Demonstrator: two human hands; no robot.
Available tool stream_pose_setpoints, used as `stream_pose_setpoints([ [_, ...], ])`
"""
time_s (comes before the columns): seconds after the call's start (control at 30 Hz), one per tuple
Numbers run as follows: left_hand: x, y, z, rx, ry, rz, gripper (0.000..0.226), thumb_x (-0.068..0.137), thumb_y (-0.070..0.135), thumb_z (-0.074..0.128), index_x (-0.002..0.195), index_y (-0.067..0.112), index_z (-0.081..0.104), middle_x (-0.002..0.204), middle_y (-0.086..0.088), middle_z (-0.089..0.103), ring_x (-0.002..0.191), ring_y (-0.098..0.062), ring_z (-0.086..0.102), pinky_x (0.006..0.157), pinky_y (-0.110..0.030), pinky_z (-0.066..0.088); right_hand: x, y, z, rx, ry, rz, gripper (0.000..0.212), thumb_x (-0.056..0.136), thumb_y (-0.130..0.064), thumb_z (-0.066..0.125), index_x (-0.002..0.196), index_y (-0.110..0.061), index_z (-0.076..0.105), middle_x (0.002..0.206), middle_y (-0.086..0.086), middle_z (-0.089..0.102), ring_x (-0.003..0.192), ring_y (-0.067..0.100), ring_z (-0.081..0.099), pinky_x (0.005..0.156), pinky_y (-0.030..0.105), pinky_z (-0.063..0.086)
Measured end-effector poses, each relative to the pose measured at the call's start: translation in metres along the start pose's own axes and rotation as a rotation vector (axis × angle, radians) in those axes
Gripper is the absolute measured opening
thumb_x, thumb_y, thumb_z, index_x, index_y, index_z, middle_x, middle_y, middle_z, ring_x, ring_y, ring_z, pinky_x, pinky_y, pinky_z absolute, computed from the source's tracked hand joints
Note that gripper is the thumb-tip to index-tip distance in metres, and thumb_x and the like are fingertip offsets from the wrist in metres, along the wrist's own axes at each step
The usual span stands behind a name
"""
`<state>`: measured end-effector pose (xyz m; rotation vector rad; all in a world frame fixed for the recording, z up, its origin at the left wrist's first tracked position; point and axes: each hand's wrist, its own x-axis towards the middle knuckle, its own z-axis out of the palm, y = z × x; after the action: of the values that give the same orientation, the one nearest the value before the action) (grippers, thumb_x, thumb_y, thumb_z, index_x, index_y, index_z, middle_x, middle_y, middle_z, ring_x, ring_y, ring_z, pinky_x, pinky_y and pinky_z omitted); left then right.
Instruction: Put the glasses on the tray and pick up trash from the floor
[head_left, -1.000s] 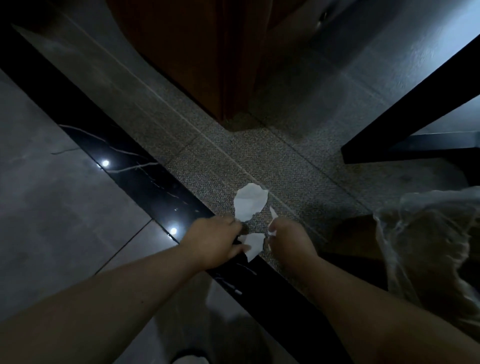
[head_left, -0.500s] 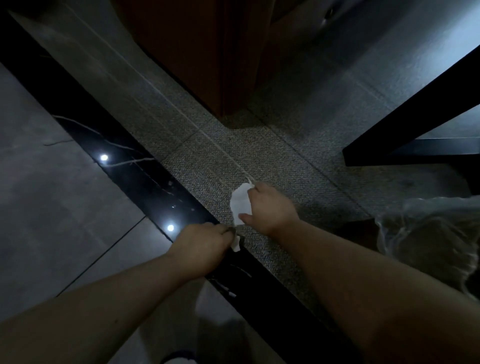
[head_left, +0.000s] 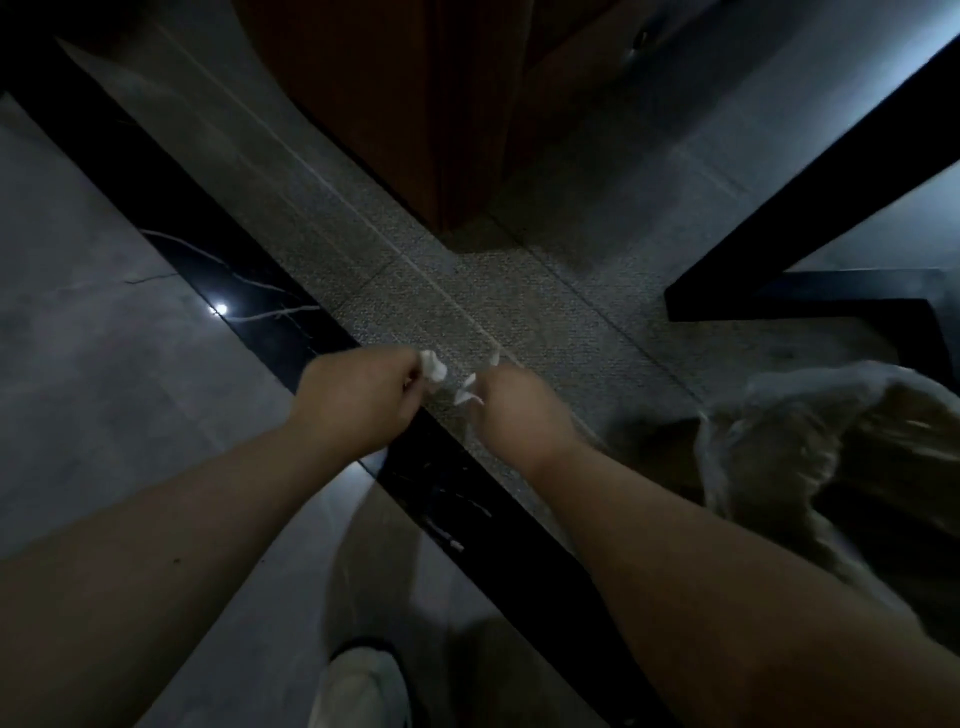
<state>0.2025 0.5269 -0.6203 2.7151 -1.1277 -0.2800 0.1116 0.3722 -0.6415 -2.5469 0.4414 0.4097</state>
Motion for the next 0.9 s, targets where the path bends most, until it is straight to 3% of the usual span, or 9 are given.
stream_pose_setpoints([
  [0.03,-0.004,0.010,-0.016,-0.013,-0.001,-0.025,0.020,0.088,0.035,0.055,0.084,0.017,0.063,0.073,-0.005,0.068,0.065,-0.028,0.063,0.050,-0.031,0.045,-0.016,-0.007,-0.014,0.053,0.060,0.003,0.015,0.089,-0.020,0.057,0.096,-0.012,0.068,0.091,0.009,0.066,0.086,0.028,0.063,0.057,0.027,0.039],
  [0.1,-0.011,0.031,-0.046,-0.048,0.004,-0.039,0.021,0.089,0.036,0.053,0.087,0.017,0.063,0.075,-0.005,0.069,0.068,-0.029,0.064,0.054,-0.034,0.049,-0.047,-0.019,-0.049,0.142,0.158,0.020,0.011,0.088,-0.022,0.060,0.089,-0.014,0.067,0.088,0.007,0.065,0.082,0.024,0.060,0.058,0.025,0.031],
  [0.2,-0.020,0.080,-0.097,-0.065,-0.024,-0.013,0.022,0.091,0.038,0.050,0.090,0.019,0.061,0.074,-0.003,0.067,0.065,-0.027,0.061,0.053,-0.035,0.049,-0.102,-0.023,-0.116,0.161,0.271,0.020,0.009,0.088,-0.022,0.062,0.087,-0.014,0.065,0.092,0.008,0.067,0.079,0.019,0.055,0.065,0.026,0.031],
  [0.33,-0.031,0.156,-0.145,-0.101,-0.057,0.090,0.021,0.090,0.040,0.050,0.091,0.022,0.060,0.078,0.000,0.066,0.066,-0.024,0.060,0.055,-0.036,0.050,-0.184,0.010,-0.196,0.220,0.374,0.035,0.009,0.089,-0.020,0.063,0.087,-0.011,0.064,0.085,0.004,0.064,0.076,0.016,0.057,0.066,0.024,0.039],
  [0.5,-0.024,0.264,-0.156,-0.125,-0.117,0.269,0.022,0.090,0.038,0.048,0.087,0.022,0.061,0.079,0.000,0.063,0.067,-0.023,0.057,0.055,-0.034,0.044,-0.254,0.095,-0.219,-0.007,0.312,0.302,0.015,0.090,-0.026,0.063,0.095,-0.012,0.066,0.088,0.002,0.063,0.078,0.013,0.053,0.071,0.025,0.034],
  [0.6,-0.015,0.316,-0.140,-0.019,-0.209,0.315,0.019,0.093,0.034,0.048,0.093,0.021,0.061,0.090,-0.002,0.063,0.075,-0.023,0.058,0.057,-0.032,0.039,-0.273,0.131,-0.208,0.062,0.175,0.389,0.013,0.089,-0.027,0.063,0.098,-0.017,0.064,0.094,-0.001,0.061,0.087,0.013,0.058,0.072,0.025,0.041],
  [0.67,-0.010,0.336,-0.126,0.055,-0.298,0.327,0.015,0.093,0.030,0.050,0.098,0.020,0.060,0.098,-0.004,0.062,0.082,-0.024,0.059,0.061,-0.033,0.038,-0.279,0.147,-0.200,0.052,0.135,0.435,0.023,0.086,-0.031,0.065,0.106,-0.021,0.060,0.103,-0.002,0.058,0.089,0.011,0.054,0.071,0.027,0.042],
  [0.77,-0.013,0.356,-0.110,0.150,-0.428,0.335,0.015,0.091,0.029,0.055,0.100,0.018,0.059,0.104,-0.005,0.060,0.086,-0.023,0.057,0.062,-0.035,0.037,-0.289,0.163,-0.195,0.083,0.096,0.451,0.039,0.080,-0.042,0.067,0.114,-0.028,0.051,0.111,-0.004,0.051,0.091,0.011,0.052,0.069,0.029,0.047],
  [0.9,-0.025,0.358,-0.118,0.119,-0.356,0.402,0.032,0.088,0.040,0.055,0.112,0.019,0.054,0.112,-0.005,0.057,0.101,-0.025,0.053,0.074,-0.040,0.047,-0.315,0.160,-0.206,-0.011,0.173,0.295,0.064,0.078,-0.048,0.067,0.132,-0.023,0.044,0.132,0.008,0.048,0.111,0.025,0.053,0.080,0.041,0.053],
])
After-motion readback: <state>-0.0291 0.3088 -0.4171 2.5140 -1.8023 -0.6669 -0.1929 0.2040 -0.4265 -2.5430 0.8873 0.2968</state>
